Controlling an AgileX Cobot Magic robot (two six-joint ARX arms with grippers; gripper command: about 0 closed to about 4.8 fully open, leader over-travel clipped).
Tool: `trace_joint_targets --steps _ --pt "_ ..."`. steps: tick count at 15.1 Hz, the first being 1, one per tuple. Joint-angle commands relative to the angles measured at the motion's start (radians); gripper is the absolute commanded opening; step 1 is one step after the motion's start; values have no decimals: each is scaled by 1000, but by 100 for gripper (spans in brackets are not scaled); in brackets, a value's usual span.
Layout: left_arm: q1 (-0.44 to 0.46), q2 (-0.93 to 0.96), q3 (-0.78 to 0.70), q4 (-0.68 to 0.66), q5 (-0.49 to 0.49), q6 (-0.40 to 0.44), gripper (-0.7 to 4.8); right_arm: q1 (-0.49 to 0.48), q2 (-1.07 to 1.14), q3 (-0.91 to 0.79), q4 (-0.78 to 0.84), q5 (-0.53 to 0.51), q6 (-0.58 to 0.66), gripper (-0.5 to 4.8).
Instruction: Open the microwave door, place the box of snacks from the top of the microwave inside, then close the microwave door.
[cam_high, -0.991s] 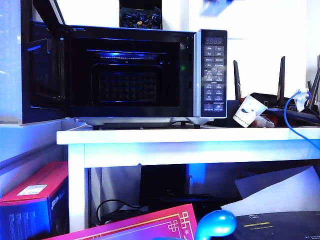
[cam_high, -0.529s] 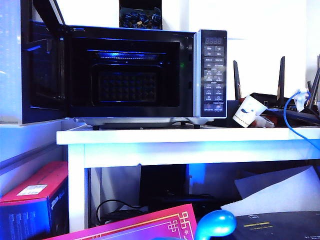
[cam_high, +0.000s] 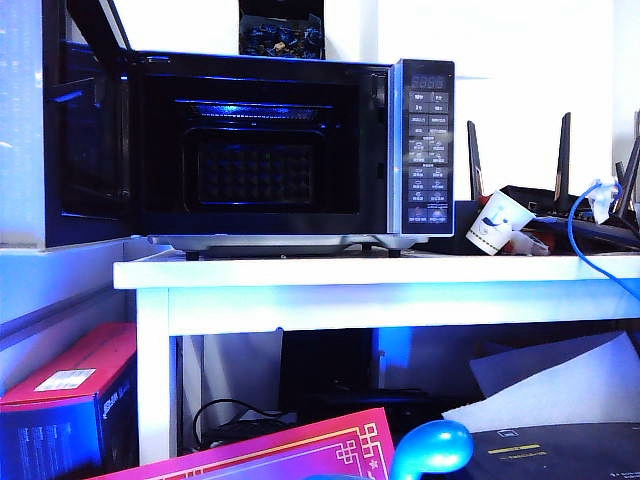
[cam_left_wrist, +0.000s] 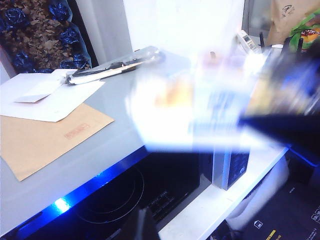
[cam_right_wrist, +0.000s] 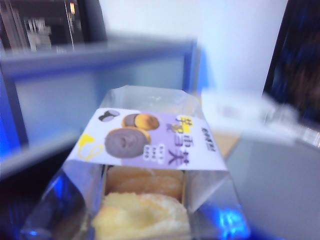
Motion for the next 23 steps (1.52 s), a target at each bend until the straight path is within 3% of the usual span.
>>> trace_joint_targets --steps 1,5,10,14,18,19,21,23 --pt "0 -4 3 13 4 4 -5 2 -5 -79 61 -54 -3 247" --pt "0 -4 3 13 4 4 -5 2 7 -212 152 -53 -3 247" --pt "0 -4 3 12 4 4 -5 2 159 -214 268 -43 -3 247" --pt "0 -4 3 13 4 4 -5 2 270 -214 433 103 -2 247" --pt "0 -4 3 13 5 18 -5 2 394 -213 646 120 4 247" --pt "0 -4 3 13 4 20 -5 2 421 -208 679 165 19 247" --pt "0 -4 3 10 4 19 -5 3 447 -208 679 238 21 247" --pt "0 -4 3 10 5 19 -5 3 460 -208 695 244 20 247"
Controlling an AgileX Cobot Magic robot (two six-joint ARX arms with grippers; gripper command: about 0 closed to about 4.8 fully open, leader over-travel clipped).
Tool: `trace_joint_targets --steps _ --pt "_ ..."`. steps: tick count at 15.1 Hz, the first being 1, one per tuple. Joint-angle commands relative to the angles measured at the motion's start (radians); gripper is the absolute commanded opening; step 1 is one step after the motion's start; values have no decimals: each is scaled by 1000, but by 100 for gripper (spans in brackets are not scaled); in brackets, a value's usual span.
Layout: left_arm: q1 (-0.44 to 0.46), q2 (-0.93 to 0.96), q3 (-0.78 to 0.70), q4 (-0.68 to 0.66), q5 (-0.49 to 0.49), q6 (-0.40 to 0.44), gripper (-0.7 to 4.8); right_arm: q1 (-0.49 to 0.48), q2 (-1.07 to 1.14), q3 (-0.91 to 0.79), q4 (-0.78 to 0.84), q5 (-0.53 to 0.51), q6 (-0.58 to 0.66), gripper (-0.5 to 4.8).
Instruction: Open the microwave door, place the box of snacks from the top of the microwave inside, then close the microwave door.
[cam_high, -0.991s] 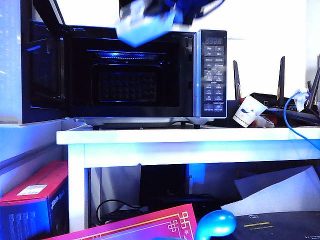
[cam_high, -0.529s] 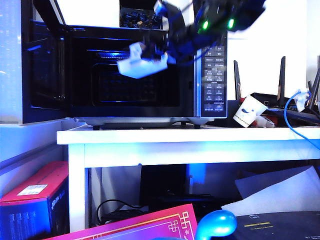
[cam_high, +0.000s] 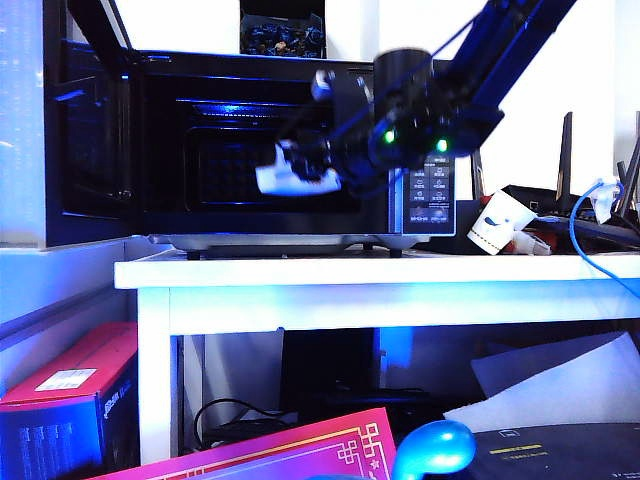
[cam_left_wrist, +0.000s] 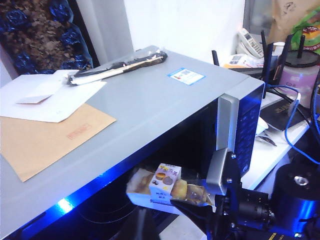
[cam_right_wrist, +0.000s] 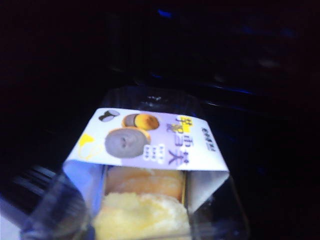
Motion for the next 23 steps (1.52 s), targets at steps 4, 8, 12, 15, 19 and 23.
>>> trace_joint_targets --steps 4,8,12,15,19,23 --pt "0 -4 3 11 4 3 -5 22 57 122 36 13 4 247" --pt "0 -4 3 11 4 3 -5 35 216 407 -85 16 18 247" --pt "0 -4 3 5 4 3 -5 39 298 538 -151 17 46 247" --pt "0 -4 3 3 5 2 -5 40 302 537 -156 35 45 247" --pt "0 -4 3 -16 5 3 -5 60 301 559 -171 50 37 247" --pt "0 -4 3 -17 5 3 -5 106 302 562 -137 105 -68 274"
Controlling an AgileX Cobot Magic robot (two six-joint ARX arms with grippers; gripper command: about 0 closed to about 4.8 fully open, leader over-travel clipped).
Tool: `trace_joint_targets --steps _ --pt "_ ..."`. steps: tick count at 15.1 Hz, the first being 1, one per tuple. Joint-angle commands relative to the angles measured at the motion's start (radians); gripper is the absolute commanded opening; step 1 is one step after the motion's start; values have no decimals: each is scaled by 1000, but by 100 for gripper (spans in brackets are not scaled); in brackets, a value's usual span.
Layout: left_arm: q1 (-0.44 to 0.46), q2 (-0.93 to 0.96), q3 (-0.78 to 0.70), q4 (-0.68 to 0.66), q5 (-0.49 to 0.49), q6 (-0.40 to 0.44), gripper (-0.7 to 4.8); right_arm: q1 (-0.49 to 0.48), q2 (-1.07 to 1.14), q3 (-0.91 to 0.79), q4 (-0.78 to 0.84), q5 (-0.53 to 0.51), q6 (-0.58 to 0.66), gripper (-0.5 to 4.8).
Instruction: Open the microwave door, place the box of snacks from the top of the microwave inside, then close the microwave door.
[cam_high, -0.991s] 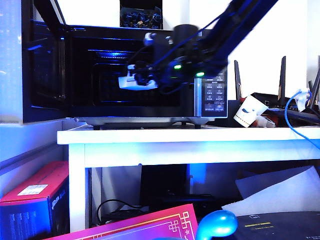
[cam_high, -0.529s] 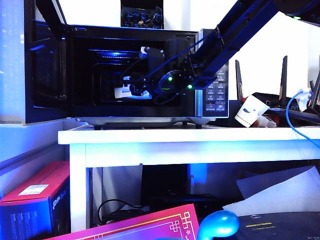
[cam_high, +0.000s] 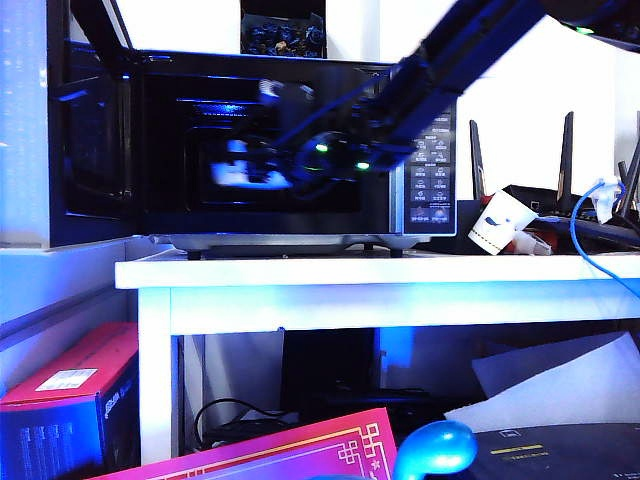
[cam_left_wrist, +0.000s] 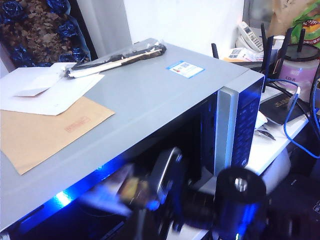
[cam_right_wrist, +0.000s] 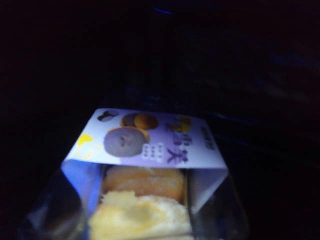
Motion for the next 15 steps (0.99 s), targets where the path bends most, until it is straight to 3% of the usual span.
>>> trace_joint_targets --steps 1,3,4,5,6,9,15 --pt "0 -4 3 5 4 0 -5 18 -10 9 22 95 -23 268" --pt "0 -4 3 -5 7 0 -5 14 -10 9 25 145 -12 201" --pt "0 -4 3 -10 23 0 -5 10 -10 9 25 149 -12 205" --pt "0 -4 3 -12 26 0 -5 10 -10 9 23 152 -12 301" --pt "0 -4 3 -13 26 0 -5 10 -10 9 14 155 -12 475" --pt "0 -4 3 -8 26 1 -5 10 -31 9 -112 155 -29 479" --pt "0 -4 3 -3 25 1 -5 11 -222 9 -613 159 -73 479"
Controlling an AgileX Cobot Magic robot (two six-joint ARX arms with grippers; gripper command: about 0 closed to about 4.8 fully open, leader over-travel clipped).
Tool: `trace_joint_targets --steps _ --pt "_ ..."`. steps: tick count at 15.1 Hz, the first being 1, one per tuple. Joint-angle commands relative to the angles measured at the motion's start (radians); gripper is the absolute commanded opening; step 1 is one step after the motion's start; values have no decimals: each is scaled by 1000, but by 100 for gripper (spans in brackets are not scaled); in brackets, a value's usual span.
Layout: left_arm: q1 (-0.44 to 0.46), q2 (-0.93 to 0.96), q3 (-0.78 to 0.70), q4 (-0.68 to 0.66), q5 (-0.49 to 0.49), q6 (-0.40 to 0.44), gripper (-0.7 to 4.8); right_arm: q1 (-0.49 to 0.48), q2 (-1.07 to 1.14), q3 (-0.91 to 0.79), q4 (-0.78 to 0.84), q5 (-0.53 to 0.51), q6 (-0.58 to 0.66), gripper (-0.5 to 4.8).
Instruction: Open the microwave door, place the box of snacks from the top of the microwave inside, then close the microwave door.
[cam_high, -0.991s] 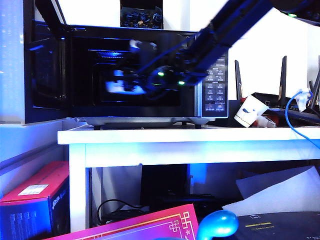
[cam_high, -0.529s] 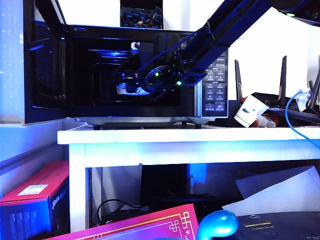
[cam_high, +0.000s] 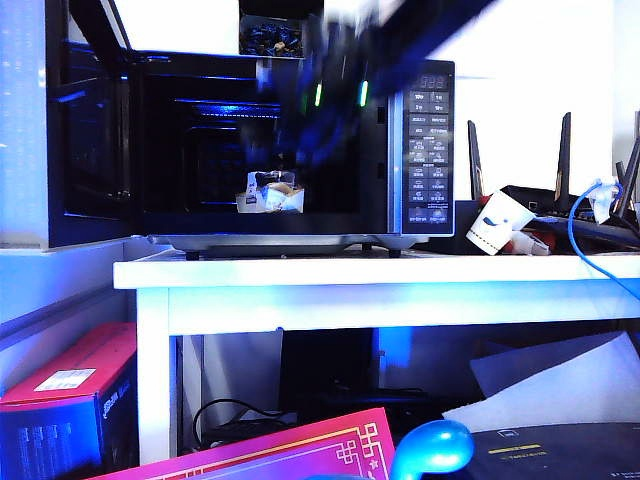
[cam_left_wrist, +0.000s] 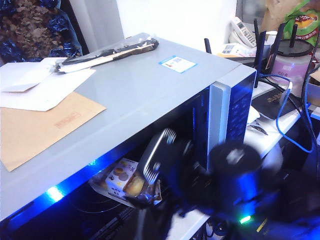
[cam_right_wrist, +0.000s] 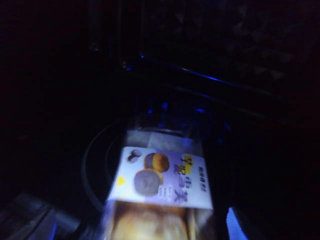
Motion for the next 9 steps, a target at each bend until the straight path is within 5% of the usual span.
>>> trace_joint_targets --steps 1,4,5,6,9 --pt "0 -4 3 21 7 0 -5 2 -96 4 -281 1 -4 479" --pt "0 -4 3 22 6 0 -5 2 -182 4 -522 -7 27 447" --pt "0 -4 3 27 6 0 -5 2 -182 4 -539 -11 26 249" --pt "0 -4 3 27 7 0 -5 2 -177 1 -550 -33 26 124" --pt "0 -4 3 23 6 0 -5 2 -138 0 -557 -56 34 49"
